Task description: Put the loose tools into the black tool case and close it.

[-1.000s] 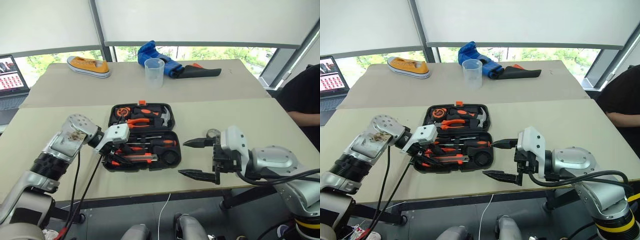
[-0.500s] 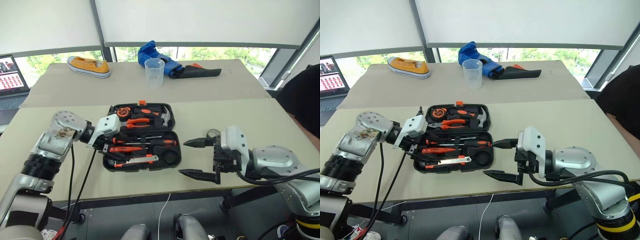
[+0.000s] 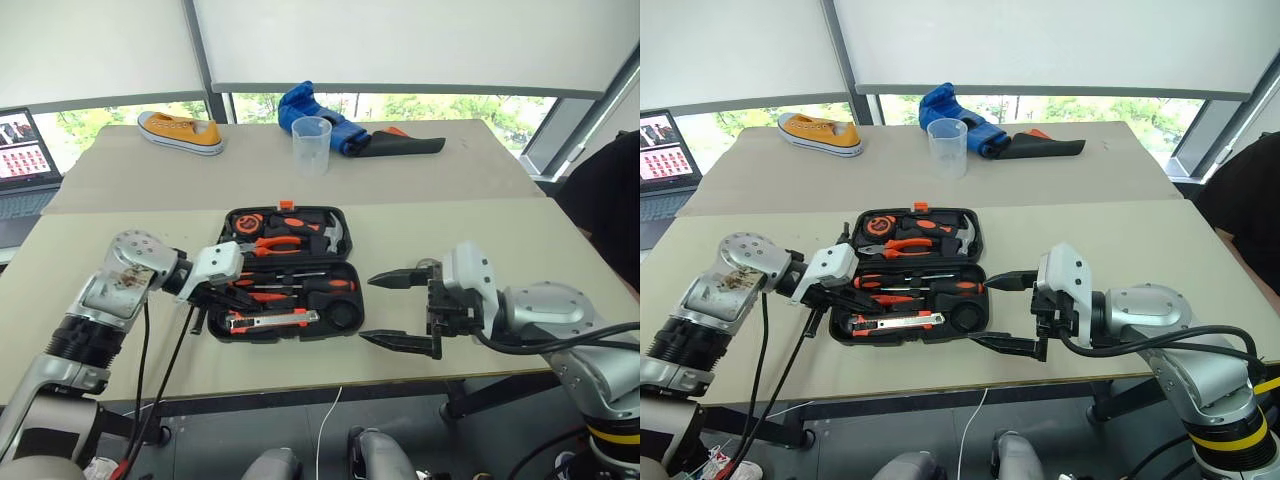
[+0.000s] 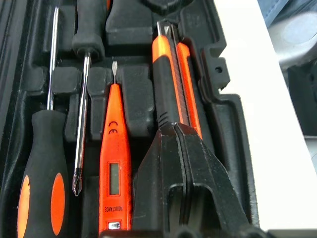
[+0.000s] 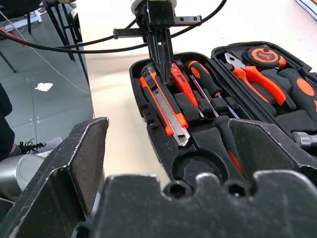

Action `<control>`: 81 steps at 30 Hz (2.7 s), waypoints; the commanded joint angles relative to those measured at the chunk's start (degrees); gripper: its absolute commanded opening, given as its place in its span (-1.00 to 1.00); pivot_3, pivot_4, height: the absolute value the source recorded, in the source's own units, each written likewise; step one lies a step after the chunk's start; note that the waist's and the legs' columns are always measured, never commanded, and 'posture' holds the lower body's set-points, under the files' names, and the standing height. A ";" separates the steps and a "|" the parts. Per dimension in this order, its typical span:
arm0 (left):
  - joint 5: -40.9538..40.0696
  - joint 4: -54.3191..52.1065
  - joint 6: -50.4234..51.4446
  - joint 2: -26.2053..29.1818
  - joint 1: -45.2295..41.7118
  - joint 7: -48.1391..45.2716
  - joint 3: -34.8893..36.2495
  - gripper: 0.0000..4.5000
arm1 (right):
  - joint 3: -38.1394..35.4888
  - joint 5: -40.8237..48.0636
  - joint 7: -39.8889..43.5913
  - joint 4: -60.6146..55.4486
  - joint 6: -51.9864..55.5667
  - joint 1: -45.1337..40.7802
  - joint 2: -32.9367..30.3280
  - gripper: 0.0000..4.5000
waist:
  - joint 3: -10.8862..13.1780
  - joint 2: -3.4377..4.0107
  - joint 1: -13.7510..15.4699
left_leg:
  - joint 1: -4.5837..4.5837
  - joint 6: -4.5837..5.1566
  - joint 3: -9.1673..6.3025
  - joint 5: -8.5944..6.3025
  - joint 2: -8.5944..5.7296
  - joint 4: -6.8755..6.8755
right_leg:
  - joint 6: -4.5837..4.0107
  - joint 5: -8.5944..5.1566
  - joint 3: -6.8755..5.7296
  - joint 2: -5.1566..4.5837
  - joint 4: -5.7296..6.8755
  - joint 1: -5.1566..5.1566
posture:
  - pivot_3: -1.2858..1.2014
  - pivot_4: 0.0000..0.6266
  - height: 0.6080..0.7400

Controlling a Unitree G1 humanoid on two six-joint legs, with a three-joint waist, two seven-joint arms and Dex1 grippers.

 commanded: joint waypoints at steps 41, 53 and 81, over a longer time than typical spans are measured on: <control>1.26 3.98 -3.26 -2.20 -2.14 -1.47 -0.63 -0.99 | -1.30 0.81 -0.62 -2.06 0.05 0.27 -0.62 1.00 | -0.03 0.04 -0.02 | -0.03 0.07 -0.01 -0.06 0.02 0.06 | 0.05 0.00 -0.02 0.03 0.19 0.00 | 0.03 -0.52 0.75; 4.62 5.57 -8.61 -3.24 0.46 -0.37 -2.84 -0.99 | -1.82 1.42 -1.27 -2.76 0.49 0.58 -1.03 1.00 | -0.06 0.08 0.08 | 0.09 0.07 -0.01 -0.06 0.02 0.06 | 0.06 0.01 0.02 -0.02 -0.02 0.11 | 0.03 -0.52 0.75; -4.31 -3.24 1.47 -0.78 0.95 0.47 5.32 -0.34 | -4.57 2.06 -1.22 -1.88 2.07 2.28 -3.18 1.00 | -0.13 0.21 0.00 | 0.04 0.11 0.00 -0.09 0.02 0.06 | 0.11 0.02 -0.03 0.04 -0.01 0.07 | 0.03 -0.52 0.75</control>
